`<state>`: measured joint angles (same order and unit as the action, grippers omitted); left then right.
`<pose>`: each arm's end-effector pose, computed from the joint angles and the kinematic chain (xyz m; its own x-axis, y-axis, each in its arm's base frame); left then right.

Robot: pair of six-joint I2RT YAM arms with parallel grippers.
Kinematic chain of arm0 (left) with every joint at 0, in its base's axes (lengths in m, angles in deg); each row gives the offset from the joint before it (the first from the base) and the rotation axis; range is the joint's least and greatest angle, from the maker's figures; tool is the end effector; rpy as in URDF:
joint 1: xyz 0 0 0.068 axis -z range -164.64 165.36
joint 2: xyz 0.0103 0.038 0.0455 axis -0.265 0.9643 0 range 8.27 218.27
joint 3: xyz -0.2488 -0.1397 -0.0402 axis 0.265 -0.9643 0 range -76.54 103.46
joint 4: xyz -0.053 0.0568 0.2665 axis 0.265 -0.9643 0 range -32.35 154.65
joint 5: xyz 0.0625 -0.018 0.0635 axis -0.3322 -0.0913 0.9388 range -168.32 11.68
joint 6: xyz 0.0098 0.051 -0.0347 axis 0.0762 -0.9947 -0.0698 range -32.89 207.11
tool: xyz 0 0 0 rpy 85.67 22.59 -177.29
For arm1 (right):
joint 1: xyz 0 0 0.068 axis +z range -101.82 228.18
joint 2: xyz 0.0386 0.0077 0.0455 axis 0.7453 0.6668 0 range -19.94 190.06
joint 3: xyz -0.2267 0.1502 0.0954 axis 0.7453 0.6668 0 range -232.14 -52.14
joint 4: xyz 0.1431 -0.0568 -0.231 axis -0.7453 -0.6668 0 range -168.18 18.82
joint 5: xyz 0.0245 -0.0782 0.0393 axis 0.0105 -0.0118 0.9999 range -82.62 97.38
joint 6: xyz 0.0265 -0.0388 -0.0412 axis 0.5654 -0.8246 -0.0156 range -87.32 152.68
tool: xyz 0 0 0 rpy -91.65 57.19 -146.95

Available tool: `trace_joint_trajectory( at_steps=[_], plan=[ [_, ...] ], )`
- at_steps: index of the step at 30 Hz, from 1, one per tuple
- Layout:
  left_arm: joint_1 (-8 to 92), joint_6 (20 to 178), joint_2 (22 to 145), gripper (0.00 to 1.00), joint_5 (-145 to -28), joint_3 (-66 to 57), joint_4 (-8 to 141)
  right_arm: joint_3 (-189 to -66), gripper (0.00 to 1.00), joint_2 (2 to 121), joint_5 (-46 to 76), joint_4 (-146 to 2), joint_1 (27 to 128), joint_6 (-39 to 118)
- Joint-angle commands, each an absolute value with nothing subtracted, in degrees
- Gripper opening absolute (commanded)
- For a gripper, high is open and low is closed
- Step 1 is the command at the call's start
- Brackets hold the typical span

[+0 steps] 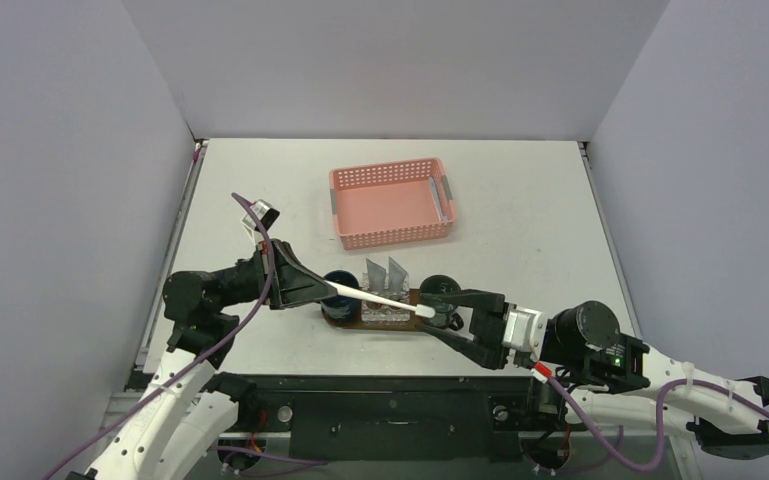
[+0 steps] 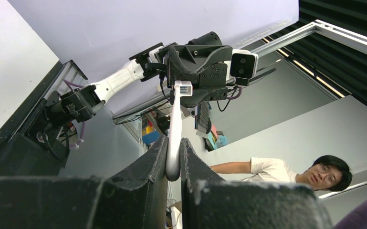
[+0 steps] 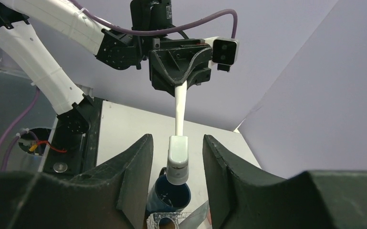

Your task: Prepare toiletry sets of a toothbrush and toothpaste on the tray

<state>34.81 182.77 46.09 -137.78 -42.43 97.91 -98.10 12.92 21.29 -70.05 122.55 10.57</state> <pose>0.1277 -0.0885 0.3765 -0.9173 -0.2124 -0.3369 0.3765 -0.1861 -0.9076 0.0276 0.1410 0.4127 0.4369 0.2053 -0.8758 -0.8993 0.1235 -0.4196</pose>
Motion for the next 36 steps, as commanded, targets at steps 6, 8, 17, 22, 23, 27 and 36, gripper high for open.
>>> trace_joint_trajectory(
  at_steps=[6, 8, 17, 22, 23, 27, 36],
  plan=[
    [34.8, 182.2, 45.2, 0.00, -138.1, -39.8, 99.7, -99.8, 0.31, 13.4, 23.2, -69.4, 123.0, 10.3],
    [34.8, 182.2, 45.1, 0.00, -138.0, -39.7, 99.6, -99.8, 0.30, 13.7, 23.2, -69.3, 123.0, 10.3],
    [34.8, 182.2, 44.6, 0.00, -138.0, -39.7, 99.4, -100.2, 0.13, 14.2, 23.7, -69.3, 123.1, 10.5],
    [34.8, 179.9, 44.4, 0.07, -138.2, -40.0, 96.7, -101.3, 0.00, 14.4, 24.2, -70.0, 123.0, 11.0],
    [34.8, 179.4, 44.3, 0.21, -138.0, -40.0, 95.3, -101.5, 0.00, 14.5, 24.1, -69.9, 123.0, 11.3],
    [34.8, 175.7, 44.0, 0.60, -137.9, -39.4, 91.0, -102.1, 0.00, 14.5, 21.9, -70.6, 123.0, 13.5],
    [34.6, 142.5, 44.1, 0.96, -130.8, -30.8, 52.2, -110.8, 0.00, 15.8, 12.0, -87.3, 123.1, 19.5]
  ],
)
